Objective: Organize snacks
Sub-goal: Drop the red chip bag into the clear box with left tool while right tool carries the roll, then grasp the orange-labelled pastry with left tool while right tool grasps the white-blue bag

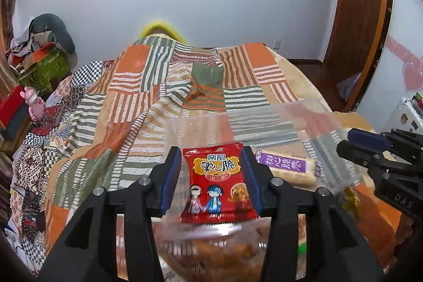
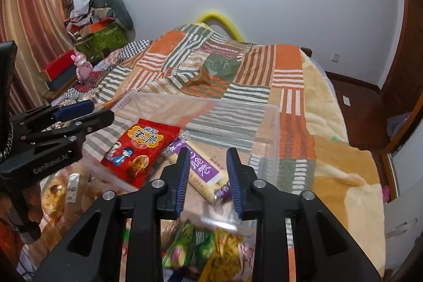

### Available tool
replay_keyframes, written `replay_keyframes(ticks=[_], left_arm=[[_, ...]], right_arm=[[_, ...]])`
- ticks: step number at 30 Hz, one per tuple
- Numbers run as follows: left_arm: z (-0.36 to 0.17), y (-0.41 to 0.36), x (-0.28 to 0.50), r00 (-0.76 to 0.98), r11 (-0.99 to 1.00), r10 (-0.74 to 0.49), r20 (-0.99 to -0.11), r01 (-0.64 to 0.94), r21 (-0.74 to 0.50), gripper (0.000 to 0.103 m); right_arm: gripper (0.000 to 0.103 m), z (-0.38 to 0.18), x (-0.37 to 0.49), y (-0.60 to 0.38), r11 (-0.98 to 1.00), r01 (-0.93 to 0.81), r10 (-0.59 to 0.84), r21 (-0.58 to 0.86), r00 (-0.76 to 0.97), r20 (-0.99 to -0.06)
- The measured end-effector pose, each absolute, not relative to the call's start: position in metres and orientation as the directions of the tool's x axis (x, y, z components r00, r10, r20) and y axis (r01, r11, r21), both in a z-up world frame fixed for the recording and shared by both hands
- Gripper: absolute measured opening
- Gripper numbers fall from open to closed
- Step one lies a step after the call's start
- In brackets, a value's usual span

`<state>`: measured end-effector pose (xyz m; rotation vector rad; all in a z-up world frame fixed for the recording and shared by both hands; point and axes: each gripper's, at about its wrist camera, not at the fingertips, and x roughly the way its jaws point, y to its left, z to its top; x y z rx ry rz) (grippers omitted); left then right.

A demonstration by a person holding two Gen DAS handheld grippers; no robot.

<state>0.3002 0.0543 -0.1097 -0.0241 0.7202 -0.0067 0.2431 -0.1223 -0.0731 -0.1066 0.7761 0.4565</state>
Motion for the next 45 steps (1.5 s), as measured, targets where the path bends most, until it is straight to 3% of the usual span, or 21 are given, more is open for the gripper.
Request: replay_keyframes(ticks=[13, 18, 24, 36, 45], left_arm=[[-0.088, 0.081, 0.201, 0.753, 0.999, -0.014, -0.658, -0.014, -0.037, 0.070], [-0.109, 0.085, 0.162, 0.716, 0.999, -0.011, -0.698, -0.020, -0.037, 0.086], [-0.139, 0.086, 0.123, 0.660, 0.999, -0.006, -0.751, -0.030, -0.034, 0.091], [-0.194, 0.094, 0.099, 0.569, 0.985, -0.102, -0.816, -0.055, -0.162, 0.094], [-0.215, 0.080, 0.109, 0.539, 0.987, -0.112, -0.835, -0.038, -0.157, 0.099]], right_arm=[[0.043, -0.053, 0.174, -0.151, 0.893, -0.444, 0.377, 0.075, 0.644, -0.665], [0.053, -0.058, 0.152, -0.160, 0.895, -0.438, 0.380, 0.091, 0.639, -0.669], [0.063, -0.068, 0.133, -0.162, 0.897, -0.430, 0.375, 0.098, 0.626, -0.683], [0.081, -0.097, 0.126, -0.151, 0.897, -0.432, 0.354, 0.089, 0.585, -0.729], [0.082, -0.124, 0.143, -0.135, 0.905, -0.420, 0.313, 0.066, 0.554, -0.772]])
